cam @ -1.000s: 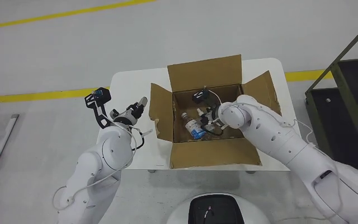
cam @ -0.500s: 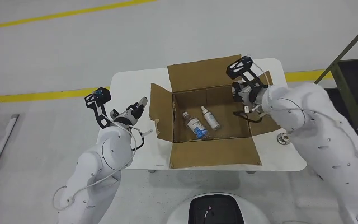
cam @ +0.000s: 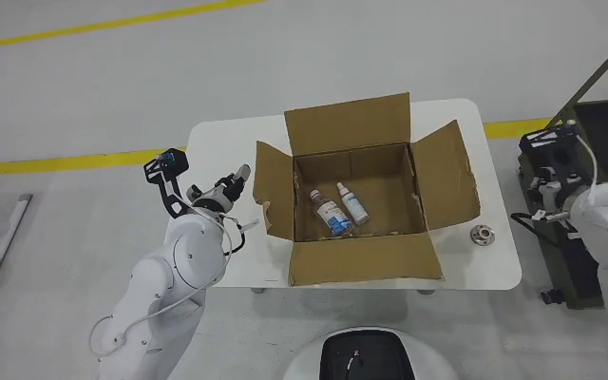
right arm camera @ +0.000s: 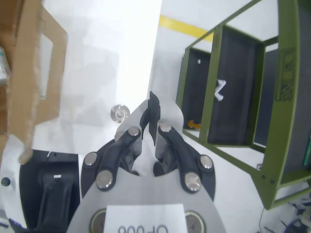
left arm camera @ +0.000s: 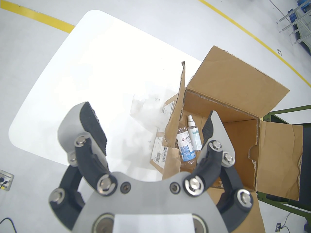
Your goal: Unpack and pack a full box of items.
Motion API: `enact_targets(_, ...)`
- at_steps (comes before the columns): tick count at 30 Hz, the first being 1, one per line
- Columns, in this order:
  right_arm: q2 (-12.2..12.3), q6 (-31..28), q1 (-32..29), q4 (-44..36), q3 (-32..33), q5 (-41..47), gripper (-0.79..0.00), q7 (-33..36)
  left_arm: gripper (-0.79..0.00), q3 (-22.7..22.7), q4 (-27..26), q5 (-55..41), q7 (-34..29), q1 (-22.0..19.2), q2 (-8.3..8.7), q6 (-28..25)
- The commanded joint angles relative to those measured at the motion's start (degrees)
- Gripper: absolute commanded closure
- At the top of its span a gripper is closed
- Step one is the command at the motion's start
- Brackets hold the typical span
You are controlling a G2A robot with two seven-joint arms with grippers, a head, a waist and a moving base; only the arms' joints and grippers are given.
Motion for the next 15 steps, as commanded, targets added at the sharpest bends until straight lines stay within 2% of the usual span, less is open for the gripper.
enact_targets(1,0.1,-1.1,-1.6,2.8,0.7,0.9,-0.031,0.9,-0.785,0.0,0.0,0.0,0.0,0.0,0.00,0.0)
enact_targets(3,0.1,-1.6,-2.4,5.2,0.7,2.2,-0.080,1.1,-0.785,0.0,0.0,0.0,0.0,0.0,0.00,0.0)
enact_targets(6,0.1,-2.8,-2.6,8.9,-0.6,3.4,-0.092,1.7,-0.785,0.0,0.0,0.0,0.0,0.0,0.00,0.0)
enact_targets(10,0.0,-3.9,-2.1,12.8,-3.0,5.7,-0.265,1.4,-0.785,0.0,0.0,0.0,0.0,0.0,0.00,0.0)
enact_targets(15,-0.1,-4.2,-1.2,15.0,-6.0,6.8,-0.299,0.4,-0.785,0.0,0.0,0.0,0.0,0.0,0.00,0.0)
